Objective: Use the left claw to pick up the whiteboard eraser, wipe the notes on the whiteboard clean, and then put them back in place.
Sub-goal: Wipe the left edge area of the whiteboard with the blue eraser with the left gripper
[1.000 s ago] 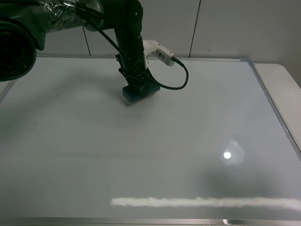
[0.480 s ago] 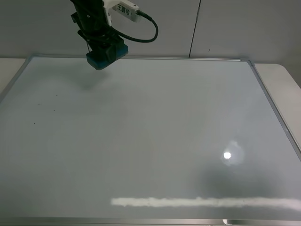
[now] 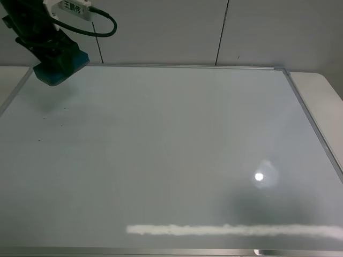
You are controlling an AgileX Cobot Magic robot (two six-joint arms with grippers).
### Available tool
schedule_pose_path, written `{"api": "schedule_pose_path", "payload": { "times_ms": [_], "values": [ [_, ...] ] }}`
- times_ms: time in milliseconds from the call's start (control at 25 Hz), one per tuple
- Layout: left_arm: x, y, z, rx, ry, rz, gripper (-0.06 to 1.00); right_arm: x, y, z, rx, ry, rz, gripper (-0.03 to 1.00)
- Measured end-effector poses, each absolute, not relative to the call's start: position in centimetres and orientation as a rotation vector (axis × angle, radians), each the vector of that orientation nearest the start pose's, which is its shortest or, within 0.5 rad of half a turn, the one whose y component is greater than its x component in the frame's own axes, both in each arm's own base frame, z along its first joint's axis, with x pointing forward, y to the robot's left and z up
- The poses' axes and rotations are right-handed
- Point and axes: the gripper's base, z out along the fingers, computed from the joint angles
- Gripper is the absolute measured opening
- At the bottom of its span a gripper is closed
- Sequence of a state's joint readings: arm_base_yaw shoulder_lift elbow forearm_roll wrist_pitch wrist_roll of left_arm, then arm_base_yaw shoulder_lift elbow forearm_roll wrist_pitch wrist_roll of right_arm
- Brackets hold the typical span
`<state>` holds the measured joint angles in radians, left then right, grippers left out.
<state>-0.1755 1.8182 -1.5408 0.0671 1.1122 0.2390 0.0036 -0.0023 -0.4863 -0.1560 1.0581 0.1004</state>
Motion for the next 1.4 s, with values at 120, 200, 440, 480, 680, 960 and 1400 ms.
{"api": "schedule_pose_path", "payload": {
  "times_ms": [120,200,440,480,680,960,1400],
  "values": [
    [36.6,-4.4,27.2,0.569,2.823,0.11,0.56,-0.4,-1.2,27.4,0.105,2.043,-0.122,0.99],
    [35.6,-3.0,26.5,0.516,2.855,0.101,0.56,-0.4,-1.2,27.4,0.105,2.043,-0.122,0.99],
    [32.9,0.3,23.3,0.287,2.9,-0.013,0.56,-0.4,-1.2,27.4,0.105,2.043,-0.122,0.99],
    [32.7,0.5,22.6,0.263,2.9,-0.026,0.56,-0.4,-1.2,27.4,0.105,2.043,-0.122,0.99],
    [31.6,0.9,19.4,0.185,2.867,-0.039,0.56,-0.4,-1.2,27.4,0.105,2.043,-0.122,0.99],
    [31.0,0.9,17.4,0.121,2.846,-0.038,0.56,-0.4,-1.2,27.4,0.105,2.043,-0.122,0.99],
    [30.6,0.6,14.5,0.016,2.897,-0.107,0.56,-0.4,-1.2,27.4,0.105,2.043,-0.122,0.99]
  ]
}}
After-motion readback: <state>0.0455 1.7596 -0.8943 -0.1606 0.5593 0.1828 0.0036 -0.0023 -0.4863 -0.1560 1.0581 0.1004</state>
